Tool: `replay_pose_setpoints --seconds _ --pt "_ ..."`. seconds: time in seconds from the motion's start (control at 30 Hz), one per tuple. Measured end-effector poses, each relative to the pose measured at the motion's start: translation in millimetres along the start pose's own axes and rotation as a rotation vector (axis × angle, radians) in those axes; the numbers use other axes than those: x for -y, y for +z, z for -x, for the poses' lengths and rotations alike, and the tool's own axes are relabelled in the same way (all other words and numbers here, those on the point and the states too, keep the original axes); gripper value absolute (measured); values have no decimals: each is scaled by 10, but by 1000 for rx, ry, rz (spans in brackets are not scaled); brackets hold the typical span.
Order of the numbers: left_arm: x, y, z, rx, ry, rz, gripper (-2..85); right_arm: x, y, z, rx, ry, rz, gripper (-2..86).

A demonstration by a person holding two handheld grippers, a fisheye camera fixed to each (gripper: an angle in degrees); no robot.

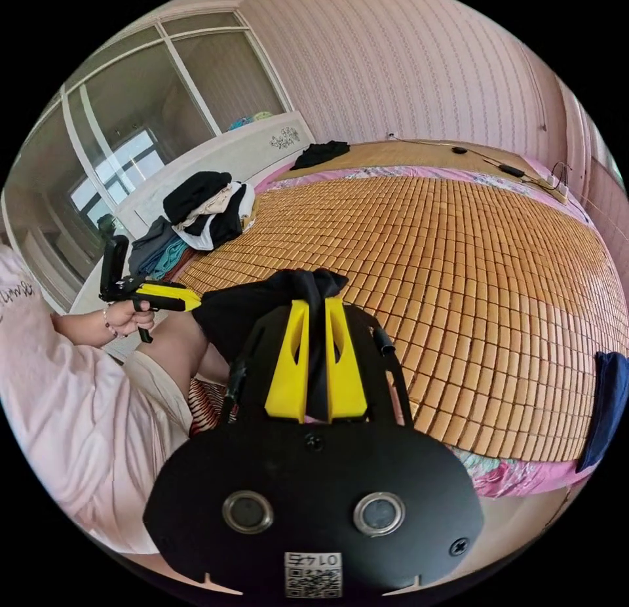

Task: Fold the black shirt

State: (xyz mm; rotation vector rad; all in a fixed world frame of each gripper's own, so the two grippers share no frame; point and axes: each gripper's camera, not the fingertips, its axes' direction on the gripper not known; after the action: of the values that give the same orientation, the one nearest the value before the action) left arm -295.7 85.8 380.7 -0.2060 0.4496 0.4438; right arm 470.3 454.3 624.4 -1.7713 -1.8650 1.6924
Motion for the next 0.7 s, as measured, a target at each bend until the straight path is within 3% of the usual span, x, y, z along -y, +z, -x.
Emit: replay_pose_setpoints --seconds 0.2,0.37,0.7 --pt "264 -3 -520 -22 154 -32 -10 -621 -784 -67 -52 79 -140 34" --pt "699 305 -1007 -169 262 -44 -10 -1050 -1556 -244 -205 120 -199 34" --pt "2104 1537 -2390 -549 524 86 -10 -1302 -2953 -1257 -528 233 -87 39"
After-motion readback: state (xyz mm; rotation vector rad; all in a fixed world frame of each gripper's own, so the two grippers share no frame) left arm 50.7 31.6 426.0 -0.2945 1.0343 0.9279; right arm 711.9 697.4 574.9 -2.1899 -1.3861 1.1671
